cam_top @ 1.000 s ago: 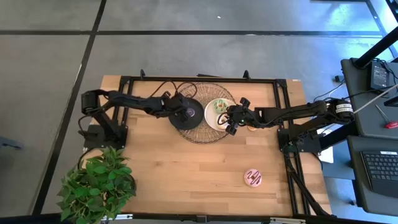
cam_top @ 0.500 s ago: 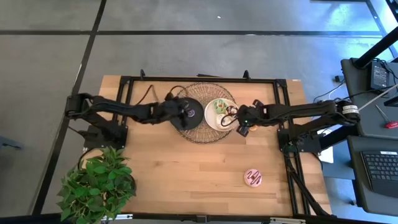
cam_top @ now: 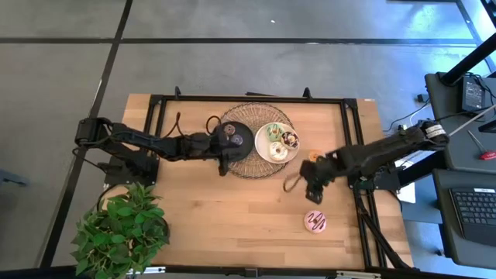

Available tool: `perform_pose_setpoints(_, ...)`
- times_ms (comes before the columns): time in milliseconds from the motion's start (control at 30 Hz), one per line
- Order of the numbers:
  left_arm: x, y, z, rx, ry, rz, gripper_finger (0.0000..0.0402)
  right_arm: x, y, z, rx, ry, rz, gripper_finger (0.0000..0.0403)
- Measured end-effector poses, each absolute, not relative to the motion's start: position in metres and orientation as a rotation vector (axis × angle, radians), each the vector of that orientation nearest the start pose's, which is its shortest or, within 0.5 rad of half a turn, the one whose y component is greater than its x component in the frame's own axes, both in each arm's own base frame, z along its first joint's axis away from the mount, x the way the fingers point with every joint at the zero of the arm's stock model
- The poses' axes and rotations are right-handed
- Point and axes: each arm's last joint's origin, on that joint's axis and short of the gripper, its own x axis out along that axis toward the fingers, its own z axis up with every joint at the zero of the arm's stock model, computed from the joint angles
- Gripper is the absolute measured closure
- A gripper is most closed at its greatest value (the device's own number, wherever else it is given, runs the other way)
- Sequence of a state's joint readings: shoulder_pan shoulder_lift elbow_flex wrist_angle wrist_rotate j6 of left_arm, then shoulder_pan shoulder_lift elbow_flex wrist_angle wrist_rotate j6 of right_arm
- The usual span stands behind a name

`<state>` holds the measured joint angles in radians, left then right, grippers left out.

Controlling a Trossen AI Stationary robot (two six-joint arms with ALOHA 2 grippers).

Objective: Pick & Place donuts
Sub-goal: Put the big purple donut on the white plate

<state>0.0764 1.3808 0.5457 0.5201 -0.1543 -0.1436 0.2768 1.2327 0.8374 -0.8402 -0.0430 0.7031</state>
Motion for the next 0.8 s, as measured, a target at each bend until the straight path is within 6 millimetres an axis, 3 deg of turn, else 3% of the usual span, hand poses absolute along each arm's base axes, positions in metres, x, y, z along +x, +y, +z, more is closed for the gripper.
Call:
perform_pose_setpoints(167, 0.270, 0.022, 0.192, -0.128, 0.298, 0.241, 0.0242, 0.195, 0.099, 0.231, 0.488, 1.252, -0.270, 0.0231)
perform_pose_setpoints(367, 0.270, 0.023, 0.191, -0.127, 0.307, 0.241, 0.0238, 0.189, 0.129, 0.209, 0.496, 1.356, -0.353, 0.0231)
perform_pose_setpoints(800, 0.273, 0.023, 0.197, -0.129, 0.264, 0.239, 0.0240, 0.193, 0.148, 0.184, 0.492, 1.426, -0.419, 0.0231)
